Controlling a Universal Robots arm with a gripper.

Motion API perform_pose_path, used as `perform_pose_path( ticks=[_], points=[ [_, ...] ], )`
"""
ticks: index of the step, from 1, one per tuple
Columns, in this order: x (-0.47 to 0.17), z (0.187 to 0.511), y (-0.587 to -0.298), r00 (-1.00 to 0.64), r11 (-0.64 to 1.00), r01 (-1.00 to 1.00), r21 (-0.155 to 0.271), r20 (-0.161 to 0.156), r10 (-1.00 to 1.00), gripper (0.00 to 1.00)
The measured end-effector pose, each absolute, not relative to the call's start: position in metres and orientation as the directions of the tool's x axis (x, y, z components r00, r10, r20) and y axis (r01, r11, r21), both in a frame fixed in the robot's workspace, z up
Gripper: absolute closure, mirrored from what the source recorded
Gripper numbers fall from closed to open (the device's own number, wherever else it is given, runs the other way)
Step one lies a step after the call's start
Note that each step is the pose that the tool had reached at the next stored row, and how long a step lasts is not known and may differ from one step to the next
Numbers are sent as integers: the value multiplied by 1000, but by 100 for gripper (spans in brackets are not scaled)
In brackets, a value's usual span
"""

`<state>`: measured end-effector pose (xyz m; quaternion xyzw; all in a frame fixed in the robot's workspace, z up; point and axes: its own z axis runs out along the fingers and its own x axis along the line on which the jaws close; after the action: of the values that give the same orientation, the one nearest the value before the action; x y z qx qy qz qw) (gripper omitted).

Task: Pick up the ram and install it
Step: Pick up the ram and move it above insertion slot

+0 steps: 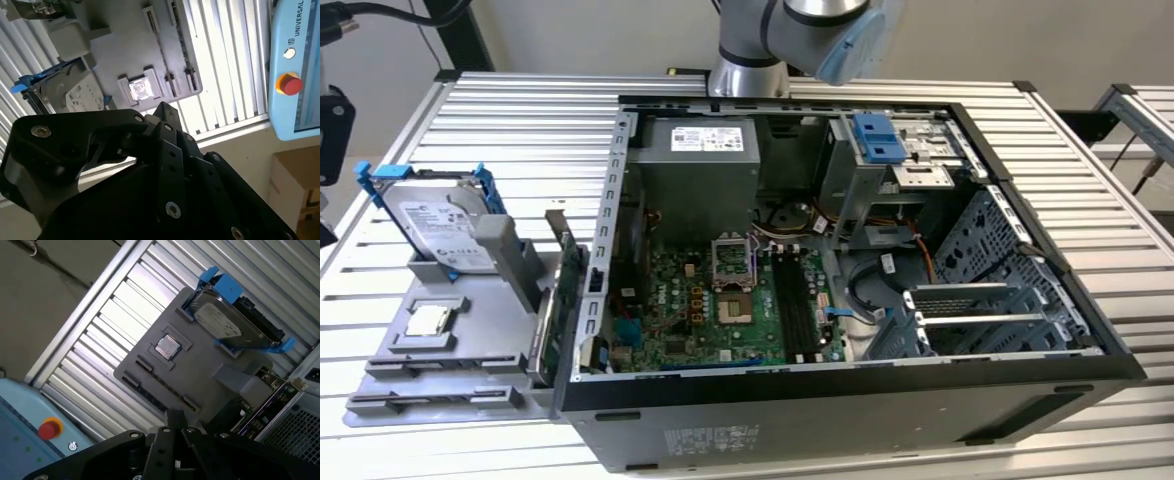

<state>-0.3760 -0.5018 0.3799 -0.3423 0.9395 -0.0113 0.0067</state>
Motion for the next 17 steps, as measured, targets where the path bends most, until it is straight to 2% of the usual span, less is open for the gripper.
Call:
perform_pose_path(
  ticks=[17],
  points=[
    [-376,378,-502,-534,534,-845,-26,-5,-846,100]
  ],
)
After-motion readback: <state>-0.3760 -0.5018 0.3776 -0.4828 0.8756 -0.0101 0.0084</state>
